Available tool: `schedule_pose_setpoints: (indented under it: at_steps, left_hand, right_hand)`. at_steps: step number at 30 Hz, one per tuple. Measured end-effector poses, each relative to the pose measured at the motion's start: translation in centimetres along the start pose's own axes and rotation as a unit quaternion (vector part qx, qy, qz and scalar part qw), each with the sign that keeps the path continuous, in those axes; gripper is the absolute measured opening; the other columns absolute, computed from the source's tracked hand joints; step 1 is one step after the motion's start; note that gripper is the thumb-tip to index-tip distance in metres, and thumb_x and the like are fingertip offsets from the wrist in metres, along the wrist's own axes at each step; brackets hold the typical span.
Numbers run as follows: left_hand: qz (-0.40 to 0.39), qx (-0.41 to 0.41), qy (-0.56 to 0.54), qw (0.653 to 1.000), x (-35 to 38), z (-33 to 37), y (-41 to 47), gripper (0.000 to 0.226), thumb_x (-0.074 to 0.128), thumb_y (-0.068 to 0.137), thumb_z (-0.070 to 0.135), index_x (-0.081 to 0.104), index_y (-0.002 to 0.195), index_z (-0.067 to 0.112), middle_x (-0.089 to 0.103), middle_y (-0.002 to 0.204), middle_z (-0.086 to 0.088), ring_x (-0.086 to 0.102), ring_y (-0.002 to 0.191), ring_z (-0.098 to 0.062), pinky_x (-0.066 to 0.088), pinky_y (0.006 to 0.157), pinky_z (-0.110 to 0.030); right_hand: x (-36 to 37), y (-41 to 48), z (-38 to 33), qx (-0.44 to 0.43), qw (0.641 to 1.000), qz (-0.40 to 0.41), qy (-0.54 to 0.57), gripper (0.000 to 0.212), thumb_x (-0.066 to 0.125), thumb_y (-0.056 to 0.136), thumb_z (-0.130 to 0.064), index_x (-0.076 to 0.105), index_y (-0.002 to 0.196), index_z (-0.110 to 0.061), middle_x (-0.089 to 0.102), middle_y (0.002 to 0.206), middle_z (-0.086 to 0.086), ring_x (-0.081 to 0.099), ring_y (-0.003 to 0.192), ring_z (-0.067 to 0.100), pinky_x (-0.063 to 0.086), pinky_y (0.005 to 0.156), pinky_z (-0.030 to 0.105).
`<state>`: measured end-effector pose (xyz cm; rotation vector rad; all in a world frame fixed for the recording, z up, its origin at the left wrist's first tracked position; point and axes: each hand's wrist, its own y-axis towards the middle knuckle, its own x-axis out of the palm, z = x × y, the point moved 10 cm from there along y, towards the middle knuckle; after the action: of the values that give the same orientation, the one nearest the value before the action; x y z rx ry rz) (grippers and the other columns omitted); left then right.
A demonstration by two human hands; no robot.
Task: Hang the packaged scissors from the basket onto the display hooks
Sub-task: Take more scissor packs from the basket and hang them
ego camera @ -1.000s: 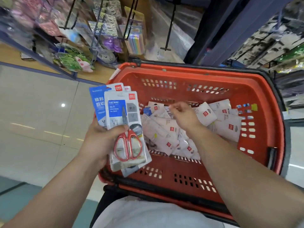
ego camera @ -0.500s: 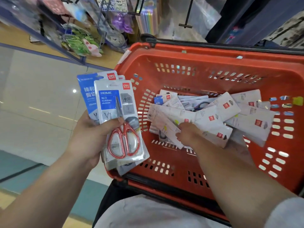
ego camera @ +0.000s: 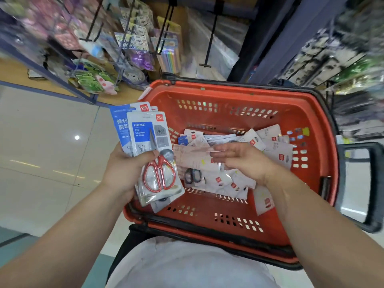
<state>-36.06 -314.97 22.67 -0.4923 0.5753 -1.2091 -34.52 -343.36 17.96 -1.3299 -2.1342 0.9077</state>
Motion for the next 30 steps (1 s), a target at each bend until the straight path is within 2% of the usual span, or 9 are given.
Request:
schedule_pose_setpoints:
  at_steps: [3,5,9,12,15,18,23,26,30]
  left_hand:
    - [-0.004,0.013,-0.003,1.000,1.0,0.4,-0.3,0.052,0.079,0.083,-0.007,0.067,0.130,0.012,0.080,0.114,-0.007,0.077,0.104,-0.030,0.059,0.098,-0.055]
    - [-0.010,0.022,-0.006,1.000,1.7,0.6,-0.6,0.048,0.078,0.083,-0.009,0.071,0.125,0.014,0.080,0.112,-0.006,0.077,0.104,-0.030,0.060,0.096,-0.051]
    - [-0.031,0.034,0.007,0.999,3.5,0.8,-1.6,0.043,0.079,0.084,-0.008,0.074,0.118,0.018,0.081,0.108,0.000,0.078,0.100,-0.022,0.061,0.093,-0.043]
    - [-0.053,0.035,0.012,0.998,4.7,0.7,-2.0,0.044,0.078,0.084,-0.008,0.073,0.120,0.016,0.081,0.111,-0.002,0.077,0.103,-0.023,0.059,0.099,-0.049]
    - [-0.073,0.036,0.018,0.996,5.9,0.8,-2.3,0.045,0.079,0.084,-0.006,0.072,0.122,0.017,0.081,0.111,-0.001,0.077,0.103,-0.022,0.058,0.101,-0.050]
    - [-0.107,0.026,0.011,0.994,7.1,0.7,-2.6,0.046,0.078,0.085,-0.005,0.071,0.125,0.017,0.080,0.114,-0.005,0.077,0.106,-0.027,0.056,0.103,-0.053]
    - [-0.159,-0.039,-0.049,0.985,9.0,-0.6,-3.7,0.045,0.073,0.088,-0.004,0.068,0.130,0.011,0.078,0.117,-0.014,0.076,0.106,-0.036,0.061,0.091,-0.047]
    - [-0.165,-0.057,-0.039,0.984,9.0,-1.3,-3.6,0.043,0.070,0.090,-0.005,0.067,0.130,0.011,0.078,0.116,-0.015,0.076,0.104,-0.037,0.062,0.087,-0.045]
    - [-0.186,-0.063,-0.037,0.980,8.4,-1.8,-3.2,0.043,0.069,0.091,-0.004,0.066,0.130,0.012,0.078,0.117,-0.015,0.076,0.107,-0.037,0.061,0.090,-0.048]
  right_hand:
    - [-2.8,-1.8,-1.9,-0.066,0.990,0.114,-0.046,0.009,0.078,0.091,-0.007,0.076,0.099,-0.008,0.074,0.068,-0.006,0.064,0.055,-0.003,0.048,0.056,0.014]
    - [-4.4,-2.9,-3.2,-0.105,0.977,0.175,-0.066,0.016,0.081,0.089,-0.019,0.077,0.087,-0.004,0.069,0.059,-0.003,0.059,0.053,0.001,0.046,0.056,0.018]
    - [-5.9,-4.3,-4.7,-0.116,0.971,0.200,-0.067,0.027,0.082,0.088,-0.029,0.079,0.086,-0.002,0.074,0.076,0.016,0.060,0.064,0.006,0.048,0.061,0.026]
    - [-6.2,-5.1,-5.9,-0.129,0.975,0.184,0.000,0.014,0.077,0.093,-0.025,0.082,0.101,-0.015,0.081,0.098,0.004,0.074,0.092,0.014,0.059,0.092,0.042]
    - [-5.9,-5.0,-6.5,-0.135,0.974,0.167,0.073,0.020,0.064,0.103,-0.024,0.077,0.114,-0.014,0.081,0.106,0.003,0.076,0.104,0.023,0.057,0.101,0.047]
    - [-5.5,-4.5,-6.9,-0.148,0.967,0.171,0.121,0.017,0.060,0.106,-0.026,0.075,0.110,-0.019,0.080,0.106,0.012,0.075,0.099,0.034,0.057,0.093,0.051]
    - [-3.3,-2.9,-6.1,-0.128,0.964,0.182,0.143,0.017,0.059,0.106,-0.024,0.073,0.112,-0.016,0.080,0.107,0.008,0.076,0.104,0.030,0.060,0.094,0.049]
    - [-2.1,-1.8,-4.9,-0.076,0.970,0.162,0.164,0.019,0.059,0.106,-0.028,0.072,0.111,-0.015,0.081,0.098,0.009,0.078,0.086,0.026,0.063,0.078,0.044]
    - [-1.1,-0.6,-3.5,-0.006,0.969,0.114,0.221,0.020,0.062,0.104,-0.027,0.071,0.115,-0.012,0.080,0.090,0.010,0.076,0.074,0.024,0.062,0.073,0.042]
